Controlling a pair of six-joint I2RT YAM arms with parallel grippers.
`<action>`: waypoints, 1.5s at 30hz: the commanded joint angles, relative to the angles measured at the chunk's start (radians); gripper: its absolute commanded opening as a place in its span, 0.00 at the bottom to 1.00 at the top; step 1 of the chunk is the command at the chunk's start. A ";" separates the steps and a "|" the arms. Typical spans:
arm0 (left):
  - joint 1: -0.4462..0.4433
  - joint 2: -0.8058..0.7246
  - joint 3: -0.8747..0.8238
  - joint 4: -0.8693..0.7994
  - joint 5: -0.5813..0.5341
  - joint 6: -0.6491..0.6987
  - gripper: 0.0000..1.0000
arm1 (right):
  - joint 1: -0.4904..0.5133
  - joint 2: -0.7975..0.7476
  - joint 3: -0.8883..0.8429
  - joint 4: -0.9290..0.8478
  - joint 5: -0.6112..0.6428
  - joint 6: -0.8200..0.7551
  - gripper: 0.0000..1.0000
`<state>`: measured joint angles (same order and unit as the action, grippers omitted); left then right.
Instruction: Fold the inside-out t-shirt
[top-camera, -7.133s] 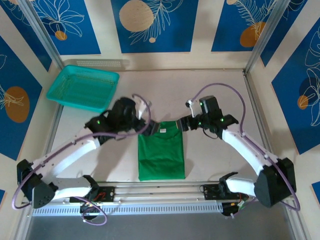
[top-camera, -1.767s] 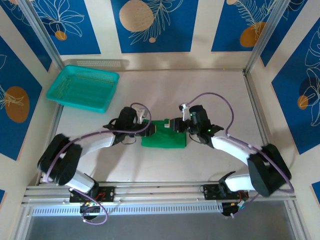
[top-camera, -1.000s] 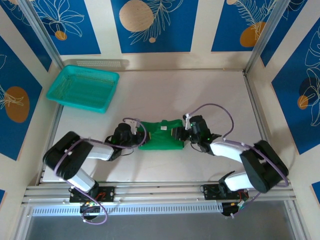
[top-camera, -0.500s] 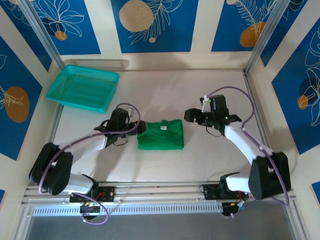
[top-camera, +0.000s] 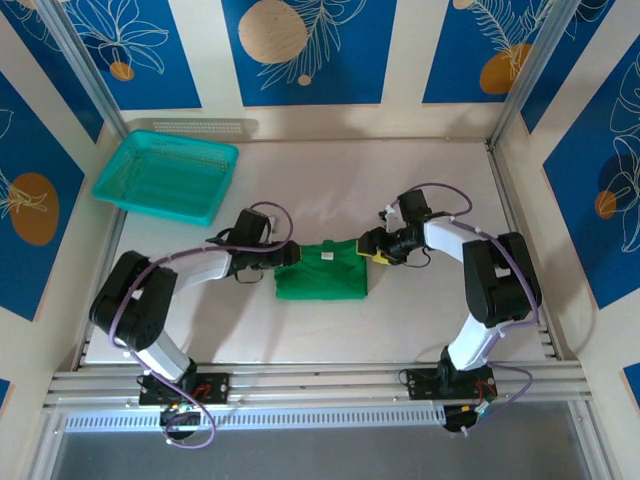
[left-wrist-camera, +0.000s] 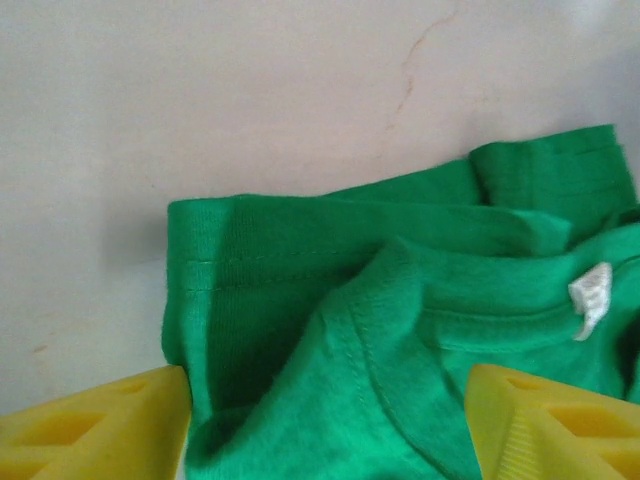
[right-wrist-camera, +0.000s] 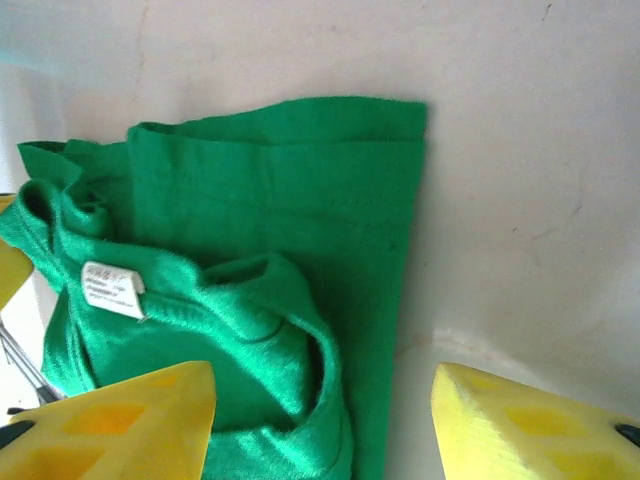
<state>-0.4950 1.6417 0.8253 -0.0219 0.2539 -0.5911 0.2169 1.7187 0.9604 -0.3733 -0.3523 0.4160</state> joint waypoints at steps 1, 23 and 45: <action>-0.001 0.049 0.027 -0.007 0.029 0.034 0.71 | 0.015 0.034 0.010 0.005 -0.037 -0.020 0.60; -0.019 -0.173 -0.091 -0.290 -0.013 0.025 0.20 | 0.185 0.028 -0.059 0.112 -0.174 0.094 0.18; 0.163 -0.863 -0.197 -0.851 -0.545 -0.096 1.00 | 0.661 0.016 -0.085 0.420 0.044 0.679 0.55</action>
<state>-0.3378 0.8181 0.5678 -0.7525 -0.1524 -0.6617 0.9180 1.8370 0.8795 0.1802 -0.3862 1.1507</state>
